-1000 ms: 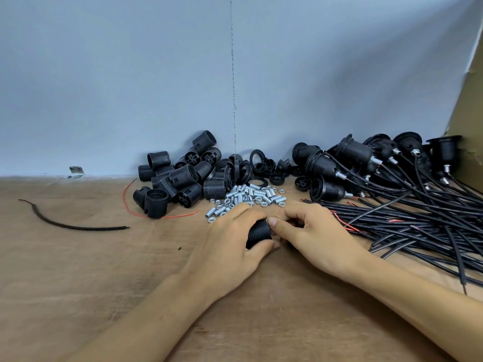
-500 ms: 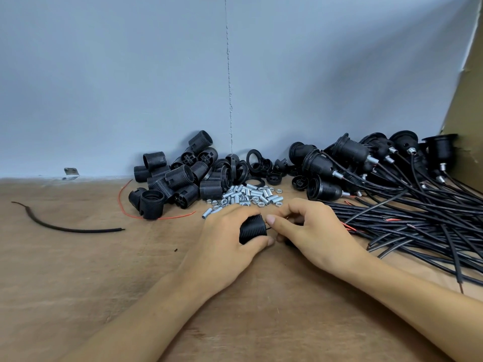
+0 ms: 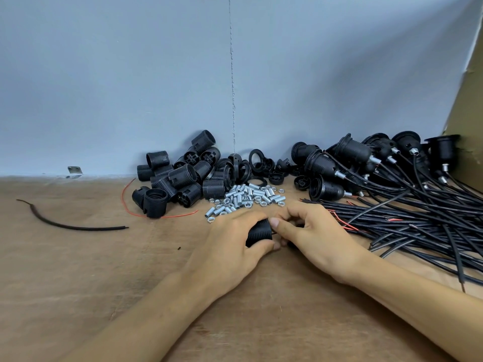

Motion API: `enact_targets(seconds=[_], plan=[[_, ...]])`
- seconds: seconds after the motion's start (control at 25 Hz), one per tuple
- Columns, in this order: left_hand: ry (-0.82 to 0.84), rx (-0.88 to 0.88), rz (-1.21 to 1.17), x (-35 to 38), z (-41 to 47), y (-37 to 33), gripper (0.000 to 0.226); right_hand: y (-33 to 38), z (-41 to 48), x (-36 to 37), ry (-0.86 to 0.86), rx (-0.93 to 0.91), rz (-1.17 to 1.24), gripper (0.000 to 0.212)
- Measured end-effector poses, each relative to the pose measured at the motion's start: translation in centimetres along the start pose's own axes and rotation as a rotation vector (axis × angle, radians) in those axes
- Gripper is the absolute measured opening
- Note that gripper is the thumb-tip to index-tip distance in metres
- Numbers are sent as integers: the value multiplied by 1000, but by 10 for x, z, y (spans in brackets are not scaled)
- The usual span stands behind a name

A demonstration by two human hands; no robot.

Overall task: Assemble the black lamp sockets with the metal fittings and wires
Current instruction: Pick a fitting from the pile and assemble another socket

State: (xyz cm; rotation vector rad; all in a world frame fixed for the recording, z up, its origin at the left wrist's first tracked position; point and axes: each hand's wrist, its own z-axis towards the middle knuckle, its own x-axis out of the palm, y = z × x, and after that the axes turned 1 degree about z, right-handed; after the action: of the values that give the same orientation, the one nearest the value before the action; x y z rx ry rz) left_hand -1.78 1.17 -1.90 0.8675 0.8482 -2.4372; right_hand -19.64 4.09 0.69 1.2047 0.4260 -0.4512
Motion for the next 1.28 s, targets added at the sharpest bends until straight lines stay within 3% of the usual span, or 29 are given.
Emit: enact_targets(seconds=[0.2,0.32,0.36,0.44,0.52,0.68,0.8,0.88,1.12,1.28], plan=[[-12,-63,-7,1,1,3,37,3,2,-2,1,31,-54,25],[-53,-146,-64,-1,3,3,25,6,10,-13,38,-9,-50,14],[-67,-191,-96,-3,4,2,18,6,13,-21,120,-3,-57,18],[-98,-278,-164,-6,5,2,7,2,18,-37,332,44,-189,48],[-112,-339,-210,-8,5,1,11,-3,20,-47,426,83,-291,58],[-88,-410,-312,-8,6,1,21,-10,20,-45,340,61,-111,39],[-76,-453,-458,-9,6,1,12,-8,19,-41,429,6,22,29],[-112,-467,-550,-8,5,-2,28,-6,16,-36,456,-50,26,34],[-79,-492,-690,-7,3,-4,23,-9,8,-23,215,-125,3,27],[-30,-513,-546,-7,3,-8,37,-9,2,-12,32,-251,-212,39]])
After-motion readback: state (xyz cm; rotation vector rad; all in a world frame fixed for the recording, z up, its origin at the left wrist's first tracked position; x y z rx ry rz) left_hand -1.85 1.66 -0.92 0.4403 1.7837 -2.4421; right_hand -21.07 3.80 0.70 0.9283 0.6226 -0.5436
